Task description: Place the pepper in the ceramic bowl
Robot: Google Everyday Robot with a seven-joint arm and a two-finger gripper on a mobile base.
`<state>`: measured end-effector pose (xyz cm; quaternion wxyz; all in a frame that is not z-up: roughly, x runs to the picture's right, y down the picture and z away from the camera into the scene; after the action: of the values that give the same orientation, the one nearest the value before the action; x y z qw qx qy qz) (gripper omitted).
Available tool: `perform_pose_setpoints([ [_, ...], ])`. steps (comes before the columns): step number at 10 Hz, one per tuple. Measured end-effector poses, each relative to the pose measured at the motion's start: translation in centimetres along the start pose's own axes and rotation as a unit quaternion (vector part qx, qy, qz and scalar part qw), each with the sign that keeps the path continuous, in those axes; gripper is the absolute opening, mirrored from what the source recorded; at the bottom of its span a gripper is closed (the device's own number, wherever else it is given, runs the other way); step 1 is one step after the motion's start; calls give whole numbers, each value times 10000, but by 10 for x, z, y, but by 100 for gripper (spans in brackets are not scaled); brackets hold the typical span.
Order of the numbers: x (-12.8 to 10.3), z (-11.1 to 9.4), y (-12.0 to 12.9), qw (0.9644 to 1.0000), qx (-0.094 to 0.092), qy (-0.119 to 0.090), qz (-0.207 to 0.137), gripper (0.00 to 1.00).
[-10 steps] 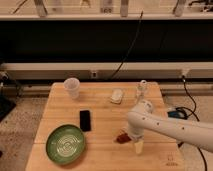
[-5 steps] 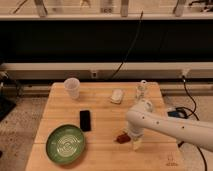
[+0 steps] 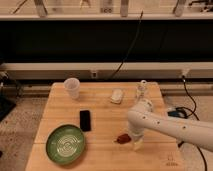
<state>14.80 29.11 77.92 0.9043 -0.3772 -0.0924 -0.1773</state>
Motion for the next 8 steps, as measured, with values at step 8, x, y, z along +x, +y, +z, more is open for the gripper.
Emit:
perform_pose_setpoints([
  [8,-30,-26,-22,9996,-82,150,-226,1],
])
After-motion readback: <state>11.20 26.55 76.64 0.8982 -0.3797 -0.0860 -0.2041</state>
